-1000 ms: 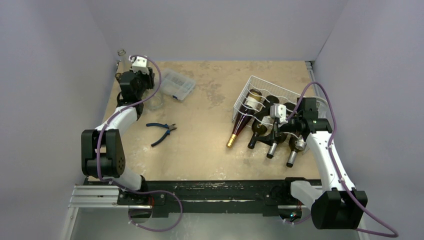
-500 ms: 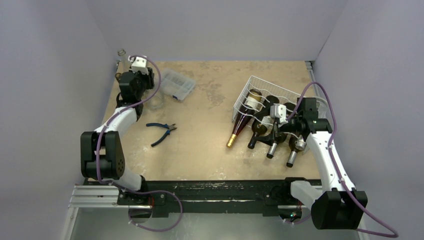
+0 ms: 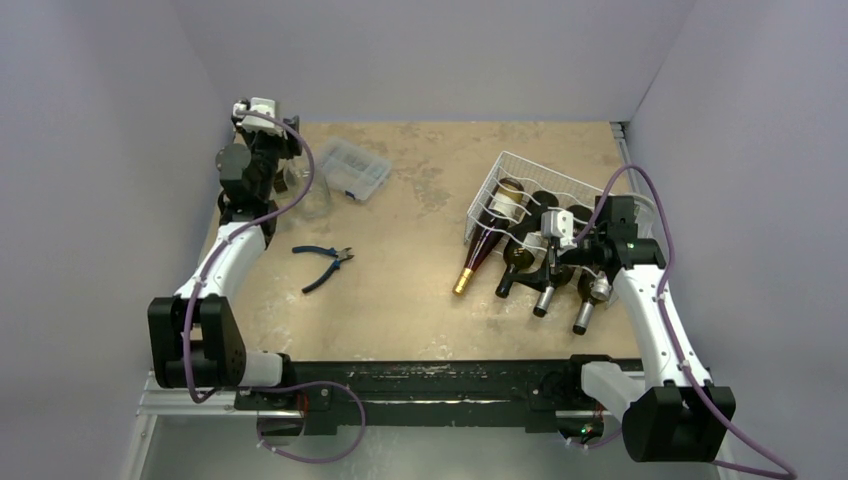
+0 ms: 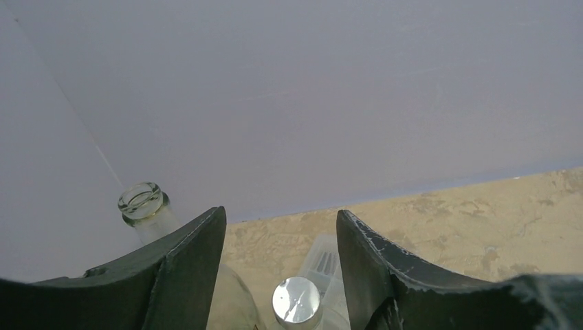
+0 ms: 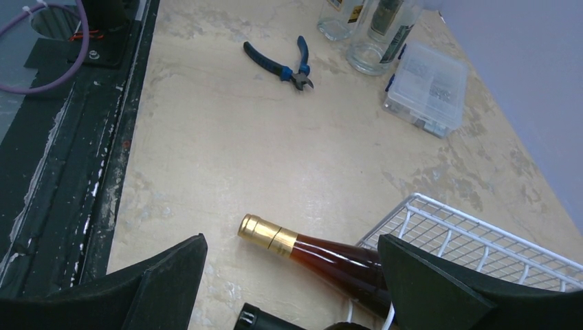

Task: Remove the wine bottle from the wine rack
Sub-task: Place the wine bottle at the center of the board, then pick up the wine bottle from the wine rack.

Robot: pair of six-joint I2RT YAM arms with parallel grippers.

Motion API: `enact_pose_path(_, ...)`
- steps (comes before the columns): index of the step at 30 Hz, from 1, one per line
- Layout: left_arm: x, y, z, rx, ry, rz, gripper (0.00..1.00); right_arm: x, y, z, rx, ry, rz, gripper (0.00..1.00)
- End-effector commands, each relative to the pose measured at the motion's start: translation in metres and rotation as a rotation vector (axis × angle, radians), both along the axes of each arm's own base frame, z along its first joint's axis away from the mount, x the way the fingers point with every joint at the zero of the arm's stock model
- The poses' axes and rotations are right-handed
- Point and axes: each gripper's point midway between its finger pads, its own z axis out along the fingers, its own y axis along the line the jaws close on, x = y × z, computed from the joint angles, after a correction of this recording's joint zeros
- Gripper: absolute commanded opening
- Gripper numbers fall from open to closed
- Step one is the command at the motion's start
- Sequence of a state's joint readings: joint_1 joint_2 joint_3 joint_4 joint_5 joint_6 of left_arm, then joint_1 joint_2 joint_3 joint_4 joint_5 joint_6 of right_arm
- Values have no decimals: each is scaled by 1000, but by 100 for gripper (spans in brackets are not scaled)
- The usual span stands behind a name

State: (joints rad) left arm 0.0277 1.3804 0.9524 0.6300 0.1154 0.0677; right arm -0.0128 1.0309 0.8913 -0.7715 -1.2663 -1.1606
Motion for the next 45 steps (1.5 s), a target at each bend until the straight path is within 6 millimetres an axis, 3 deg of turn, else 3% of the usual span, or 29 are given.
enact_pose_path(1, -19, 0, 59, -11, -117, -4, 64, -3, 1, 13, 10, -40, 7, 99)
enact_pose_path(8, -66, -5, 88, -174, -36, -24, 99, -5, 1, 16, 19, -47, 11, 99)
enact_pose_path(14, -119, -32, 77, -294, 108, -147, 100, -5, 0, 24, 26, -60, 1, 99)
enact_pose_path(25, -197, -100, 9, -433, 384, -513, 98, -18, -6, 53, -10, -90, -47, 99)
enact_pose_path(29, -208, -108, -16, -451, 429, -553, 99, -30, -10, 54, -48, -88, -79, 99)
enact_pose_path(35, -220, -119, -37, -437, 446, -614, 100, -42, -14, 59, -56, -99, -117, 99)
enact_pose_path(39, -230, -126, -56, -418, 502, -636, 100, -38, -21, 62, -42, -83, -164, 99)
enact_pose_path(45, -240, -133, -56, -382, 518, -664, 99, -25, -36, 68, -28, -57, -260, 99)
